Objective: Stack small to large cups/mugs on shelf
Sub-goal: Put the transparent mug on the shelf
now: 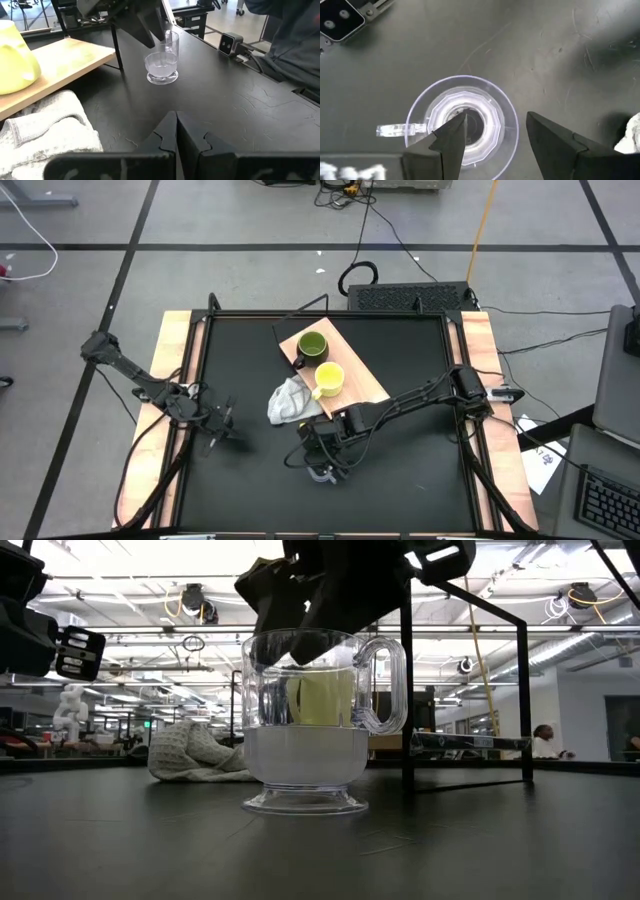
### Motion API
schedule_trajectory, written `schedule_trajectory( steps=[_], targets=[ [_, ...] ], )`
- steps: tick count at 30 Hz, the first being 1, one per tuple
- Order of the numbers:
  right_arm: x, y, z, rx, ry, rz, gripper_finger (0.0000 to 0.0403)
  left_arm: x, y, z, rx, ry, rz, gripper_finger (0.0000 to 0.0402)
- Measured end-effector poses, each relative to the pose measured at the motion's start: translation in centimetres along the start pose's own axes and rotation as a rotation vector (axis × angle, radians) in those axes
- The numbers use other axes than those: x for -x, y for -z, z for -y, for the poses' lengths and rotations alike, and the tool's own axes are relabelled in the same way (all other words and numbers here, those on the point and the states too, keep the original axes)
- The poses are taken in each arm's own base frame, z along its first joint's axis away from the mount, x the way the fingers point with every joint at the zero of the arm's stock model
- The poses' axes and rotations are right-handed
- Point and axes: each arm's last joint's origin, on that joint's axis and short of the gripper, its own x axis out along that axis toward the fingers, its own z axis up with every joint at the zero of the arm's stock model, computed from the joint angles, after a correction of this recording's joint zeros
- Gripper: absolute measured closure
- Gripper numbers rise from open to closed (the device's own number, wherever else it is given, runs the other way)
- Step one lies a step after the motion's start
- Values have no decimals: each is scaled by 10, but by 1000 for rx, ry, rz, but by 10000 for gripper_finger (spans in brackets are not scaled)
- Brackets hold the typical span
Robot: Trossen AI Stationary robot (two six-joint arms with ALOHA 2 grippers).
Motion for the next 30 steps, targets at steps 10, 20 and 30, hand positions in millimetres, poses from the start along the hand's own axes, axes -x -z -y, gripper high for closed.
schedule_trajectory(
  steps=[10, 20, 30],
  targets=[
    [-16, 4, 2, -2, -8, -15, 246, 0, 0, 0, 12, 0, 3, 394],
    [-20, 6, 2, 5, -10, -20, 313, 0, 0, 0, 13, 0, 3, 394],
    [-20, 6, 2, -6, -8, -18, 395, 0, 0, 0, 14, 1, 2, 394]
  ],
)
